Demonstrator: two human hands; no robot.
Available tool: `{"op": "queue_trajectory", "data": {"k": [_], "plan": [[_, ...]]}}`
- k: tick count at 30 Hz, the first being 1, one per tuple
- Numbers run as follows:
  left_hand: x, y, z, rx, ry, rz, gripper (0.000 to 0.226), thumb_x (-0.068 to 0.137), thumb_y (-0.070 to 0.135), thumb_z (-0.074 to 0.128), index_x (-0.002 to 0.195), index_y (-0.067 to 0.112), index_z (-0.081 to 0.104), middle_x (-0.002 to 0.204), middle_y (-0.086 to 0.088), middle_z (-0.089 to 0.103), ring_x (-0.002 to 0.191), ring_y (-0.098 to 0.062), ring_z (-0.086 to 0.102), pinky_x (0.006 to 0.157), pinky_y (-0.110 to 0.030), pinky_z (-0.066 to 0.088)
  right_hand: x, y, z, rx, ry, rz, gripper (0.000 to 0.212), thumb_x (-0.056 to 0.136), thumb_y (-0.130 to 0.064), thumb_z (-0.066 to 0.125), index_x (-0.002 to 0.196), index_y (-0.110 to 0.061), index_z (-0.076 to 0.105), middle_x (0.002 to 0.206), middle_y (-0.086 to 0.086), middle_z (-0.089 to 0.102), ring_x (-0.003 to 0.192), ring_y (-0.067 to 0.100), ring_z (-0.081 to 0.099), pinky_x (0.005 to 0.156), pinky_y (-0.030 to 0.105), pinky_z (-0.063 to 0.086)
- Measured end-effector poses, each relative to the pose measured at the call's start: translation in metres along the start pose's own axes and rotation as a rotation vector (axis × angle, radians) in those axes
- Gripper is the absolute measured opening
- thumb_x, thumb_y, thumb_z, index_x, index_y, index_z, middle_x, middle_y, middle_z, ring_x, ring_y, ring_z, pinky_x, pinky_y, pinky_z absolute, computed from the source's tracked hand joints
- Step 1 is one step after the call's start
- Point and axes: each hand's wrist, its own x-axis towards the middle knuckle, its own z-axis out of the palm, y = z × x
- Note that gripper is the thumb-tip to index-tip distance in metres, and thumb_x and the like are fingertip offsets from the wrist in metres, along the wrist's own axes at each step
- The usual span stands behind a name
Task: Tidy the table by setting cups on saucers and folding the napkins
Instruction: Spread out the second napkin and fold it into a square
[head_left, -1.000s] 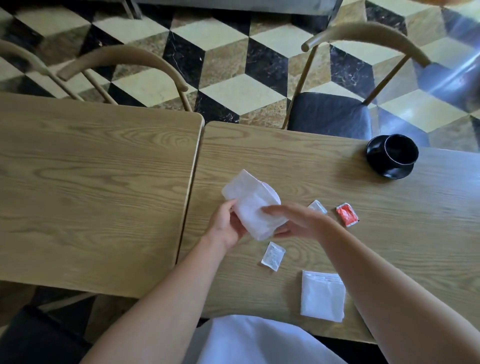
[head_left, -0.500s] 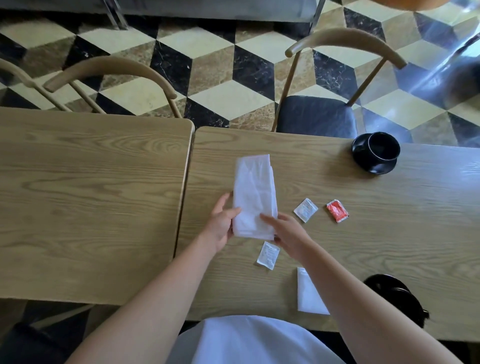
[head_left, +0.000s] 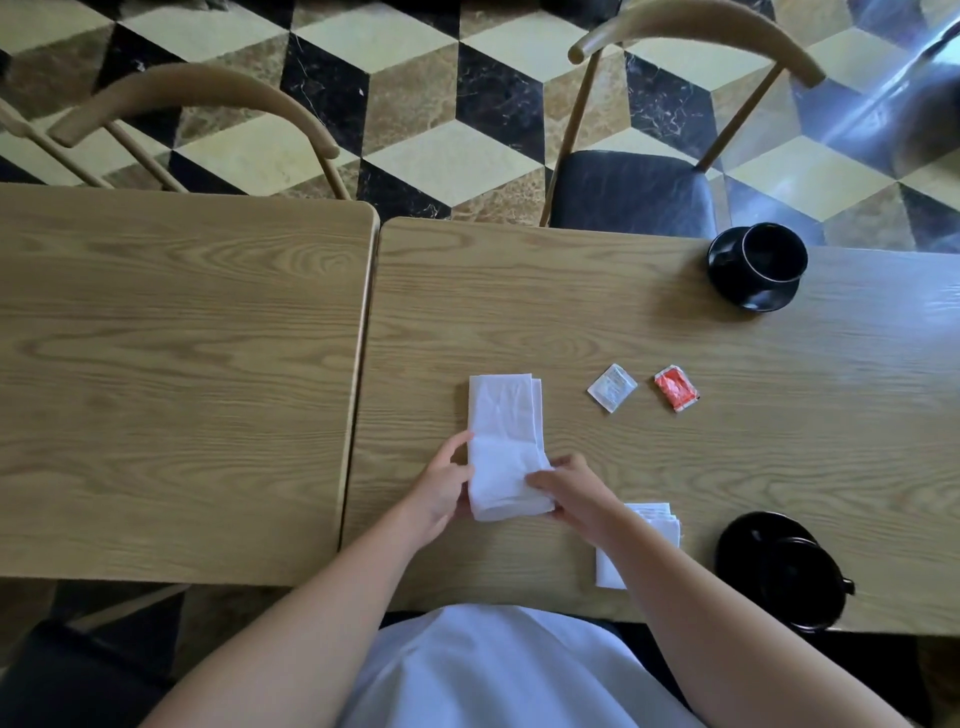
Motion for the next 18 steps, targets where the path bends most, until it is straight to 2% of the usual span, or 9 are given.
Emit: {"op": "queue_trajectory", "data": {"k": [2,3,5,8,11,13,15,16,18], "plan": [[0.007,0.012,0.001,0.034,-0.049,-0.023,0.049,0.097,-0.008,0.039,0.130,0.022,0.056,0.116,-0.017,0.066,0.094,-0.028,0.061,0.080,-0.038,0.048,0.002,-0.002,0.004,0.060,-0.039,-0.056,0.056,0.083,-0.016,0.071,0.129,-0.027,0.040,0.117,0.012,0.067,0.089,0.026,0.067,0.070,0.037,0.051],[0.010,0.017,0.001,0.070,-0.072,-0.033,0.043,0.097,-0.008,0.037,0.126,0.017,0.059,0.115,-0.015,0.065,0.091,-0.025,0.061,0.077,-0.034,0.048,0.004,-0.004,0.006,0.050,-0.058,-0.070,0.056,0.083,-0.016,0.071,0.129,-0.033,0.043,0.114,0.010,0.069,0.087,0.025,0.067,0.071,0.038,0.050],[0.014,0.024,0.001,0.113,-0.078,-0.066,0.033,0.099,-0.008,0.037,0.116,0.007,0.062,0.112,-0.015,0.063,0.085,-0.020,0.060,0.071,-0.029,0.047,0.007,-0.007,0.007,0.020,-0.105,-0.060,0.046,0.085,-0.015,0.069,0.123,-0.037,0.054,0.103,0.006,0.070,0.078,0.017,0.068,0.066,0.031,0.050],[0.019,0.025,0.000,0.072,-0.028,-0.152,0.026,0.100,-0.004,0.040,0.107,0.007,0.062,0.107,-0.015,0.063,0.083,-0.021,0.061,0.064,-0.030,0.049,0.008,-0.010,0.008,0.079,-0.169,0.025,0.032,0.092,-0.012,0.063,0.122,-0.024,0.065,0.093,0.003,0.068,0.071,0.013,0.066,0.058,0.024,0.051],[0.019,0.026,0.003,-0.034,-0.023,-0.248,0.021,0.097,0.002,0.047,0.105,0.002,0.066,0.096,-0.015,0.068,0.078,-0.024,0.065,0.060,-0.033,0.055,0.013,-0.015,0.008,0.202,-0.161,0.099,0.025,0.095,-0.015,0.060,0.118,-0.008,0.066,0.094,0.008,0.066,0.077,0.022,0.065,0.058,0.029,0.049],[0.018,0.033,0.005,-0.184,-0.052,-0.300,0.030,0.093,0.002,0.041,0.082,0.000,0.068,0.075,-0.013,0.071,0.064,-0.023,0.069,0.053,-0.030,0.057,0.016,-0.021,0.005,0.361,-0.196,0.173,0.028,0.095,-0.022,0.053,0.113,-0.007,0.067,0.099,0.015,0.069,0.080,0.029,0.068,0.060,0.032,0.054],[0.023,0.041,0.005,-0.290,-0.048,-0.343,0.048,0.090,0.008,0.032,0.060,0.000,0.068,0.068,-0.018,0.071,0.056,-0.025,0.071,0.046,-0.027,0.056,0.022,-0.026,-0.003,0.475,-0.279,0.221,0.042,0.092,-0.026,0.039,0.112,-0.005,0.069,0.104,0.018,0.075,0.083,0.033,0.071,0.072,0.038,0.058],[0.025,0.045,0.005,-0.268,-0.040,-0.367,0.052,0.090,0.012,0.029,0.060,-0.002,0.069,0.067,-0.019,0.072,0.053,-0.025,0.069,0.044,-0.025,0.053,0.025,-0.029,-0.007,0.505,-0.316,0.235,0.048,0.091,-0.026,0.034,0.117,-0.003,0.068,0.109,0.019,0.075,0.089,0.034,0.071,0.077,0.040,0.057],[0.028,0.051,0.006,-0.011,0.004,-0.385,0.045,0.089,0.015,0.028,0.072,0.000,0.067,0.059,-0.013,0.069,0.041,-0.018,0.061,0.039,-0.018,0.041,0.029,-0.034,-0.013,0.527,-0.385,0.246,0.054,0.087,-0.021,0.030,0.125,0.004,0.059,0.121,0.022,0.072,0.100,0.036,0.068,0.081,0.041,0.058]]}}
